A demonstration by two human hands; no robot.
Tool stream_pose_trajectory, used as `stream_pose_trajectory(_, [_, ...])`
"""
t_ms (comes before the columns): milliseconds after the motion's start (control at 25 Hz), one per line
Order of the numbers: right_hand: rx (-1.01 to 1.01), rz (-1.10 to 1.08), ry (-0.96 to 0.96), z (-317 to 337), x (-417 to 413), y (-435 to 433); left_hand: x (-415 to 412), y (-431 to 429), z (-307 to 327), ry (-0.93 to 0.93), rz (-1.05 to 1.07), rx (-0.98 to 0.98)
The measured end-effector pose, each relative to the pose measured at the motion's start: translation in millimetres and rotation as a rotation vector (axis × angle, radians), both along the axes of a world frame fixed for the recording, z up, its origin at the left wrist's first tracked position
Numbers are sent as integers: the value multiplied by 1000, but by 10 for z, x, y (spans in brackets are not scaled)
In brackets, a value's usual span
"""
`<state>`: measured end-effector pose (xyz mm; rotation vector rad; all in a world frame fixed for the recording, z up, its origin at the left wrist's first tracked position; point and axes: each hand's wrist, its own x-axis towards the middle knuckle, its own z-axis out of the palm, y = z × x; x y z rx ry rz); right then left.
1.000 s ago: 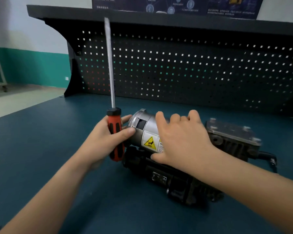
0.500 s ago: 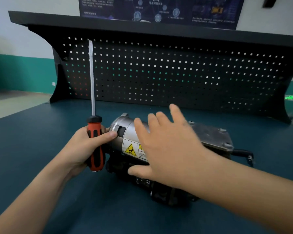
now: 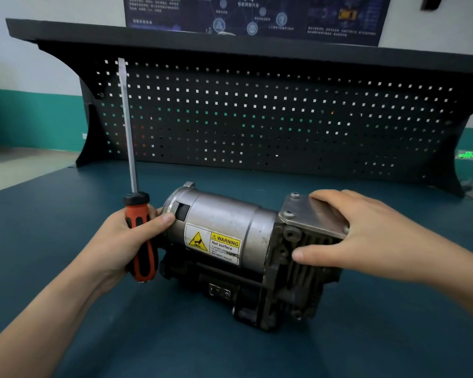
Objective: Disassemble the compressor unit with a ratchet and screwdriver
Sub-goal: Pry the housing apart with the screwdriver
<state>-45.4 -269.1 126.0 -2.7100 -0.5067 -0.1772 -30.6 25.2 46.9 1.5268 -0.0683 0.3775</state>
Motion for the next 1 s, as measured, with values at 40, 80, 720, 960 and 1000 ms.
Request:
stream_pose_trajectory(40, [10,-6,10,1,24,-9,9,-12,-6,5,13,-1])
stream_pose_trajectory(80, [42,-5,18,-9,54,-15,28,-24,-15,6,23,-12])
stream_pose_trajectory(720, [267,61,-140,-102,642,-106,648,-248,-99,-121,51,-230])
stream_pose_trajectory(960, [423,104,-385,-420,271,44,552,-88,22,-74,213,-70])
stream_pose_trajectory(1000, [471,124,-409,-462,228,81,510,-67,24,-73,226,-82])
